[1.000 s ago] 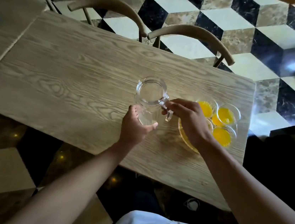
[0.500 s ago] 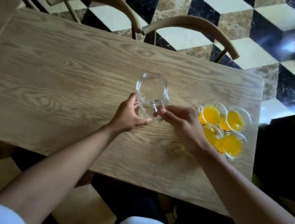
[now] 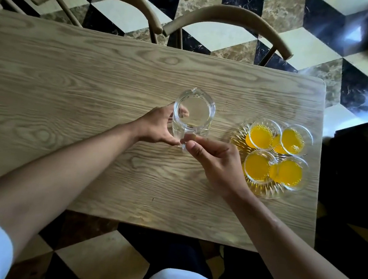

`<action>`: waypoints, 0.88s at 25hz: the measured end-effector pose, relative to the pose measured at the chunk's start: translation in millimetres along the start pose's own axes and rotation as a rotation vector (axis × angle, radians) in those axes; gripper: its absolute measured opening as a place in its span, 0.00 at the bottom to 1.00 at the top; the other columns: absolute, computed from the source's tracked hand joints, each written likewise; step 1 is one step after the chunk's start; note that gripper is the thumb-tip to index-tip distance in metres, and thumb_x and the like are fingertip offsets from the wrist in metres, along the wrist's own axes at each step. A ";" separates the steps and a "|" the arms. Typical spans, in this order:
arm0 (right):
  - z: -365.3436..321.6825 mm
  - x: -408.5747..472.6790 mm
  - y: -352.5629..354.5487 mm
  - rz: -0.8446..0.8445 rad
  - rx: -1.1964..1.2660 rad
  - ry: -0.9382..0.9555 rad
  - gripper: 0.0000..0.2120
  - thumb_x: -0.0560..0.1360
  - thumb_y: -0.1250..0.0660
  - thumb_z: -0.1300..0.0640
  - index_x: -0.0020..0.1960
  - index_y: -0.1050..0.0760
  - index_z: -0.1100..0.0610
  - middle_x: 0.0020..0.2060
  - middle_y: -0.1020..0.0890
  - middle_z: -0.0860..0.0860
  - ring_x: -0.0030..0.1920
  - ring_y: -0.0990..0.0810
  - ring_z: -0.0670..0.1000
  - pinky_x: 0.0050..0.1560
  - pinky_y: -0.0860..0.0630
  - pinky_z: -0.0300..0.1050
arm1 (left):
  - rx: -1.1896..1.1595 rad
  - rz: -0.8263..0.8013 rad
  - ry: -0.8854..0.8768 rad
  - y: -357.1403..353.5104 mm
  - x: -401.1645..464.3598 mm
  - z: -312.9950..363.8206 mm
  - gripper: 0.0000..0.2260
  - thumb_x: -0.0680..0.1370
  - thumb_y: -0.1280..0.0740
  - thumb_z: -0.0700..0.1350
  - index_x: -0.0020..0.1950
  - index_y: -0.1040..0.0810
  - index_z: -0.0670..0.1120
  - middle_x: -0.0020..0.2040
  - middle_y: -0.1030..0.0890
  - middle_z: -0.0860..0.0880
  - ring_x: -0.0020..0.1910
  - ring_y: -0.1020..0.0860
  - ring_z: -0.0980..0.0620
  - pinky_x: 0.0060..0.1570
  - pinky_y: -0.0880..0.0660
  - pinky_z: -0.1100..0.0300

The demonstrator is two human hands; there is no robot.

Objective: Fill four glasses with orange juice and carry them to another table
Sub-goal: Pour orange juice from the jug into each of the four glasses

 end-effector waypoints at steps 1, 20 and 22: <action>-0.2 0.7 -0.8 0.005 -0.005 0.003 0.09 0.77 0.26 0.55 0.55 0.13 0.57 0.52 0.12 0.45 0.57 0.15 0.44 0.58 0.20 0.40 | -0.006 -0.009 -0.003 1.0 0.9 -0.5 0.38 0.65 0.14 0.37 0.72 0.25 0.43 0.68 0.20 0.46 0.66 0.20 0.51 0.66 0.29 0.69; 4.0 -9.5 5.3 0.042 -0.070 -0.015 0.14 0.76 0.25 0.53 0.59 0.15 0.58 0.51 0.12 0.50 0.53 0.13 0.45 0.57 0.17 0.48 | -0.182 0.119 0.171 -16.8 -27.5 -5.0 0.45 0.66 0.14 0.38 0.79 0.32 0.47 0.74 0.24 0.46 0.74 0.25 0.50 0.78 0.31 0.51; 3.5 -12.9 18.1 0.055 -0.112 -0.010 0.14 0.76 0.26 0.52 0.59 0.16 0.58 0.52 0.12 0.49 0.53 0.14 0.43 0.57 0.17 0.46 | -0.213 0.148 0.204 -23.5 -41.3 -3.4 0.46 0.67 0.15 0.37 0.80 0.34 0.45 0.77 0.26 0.41 0.76 0.27 0.45 0.78 0.31 0.47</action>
Point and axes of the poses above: each hand's wrist, its own x-axis towards the middle knuckle, its own y-axis out of the back of the hand, z = x × y, the point moved 2 cm from there along x, towards the middle knuckle
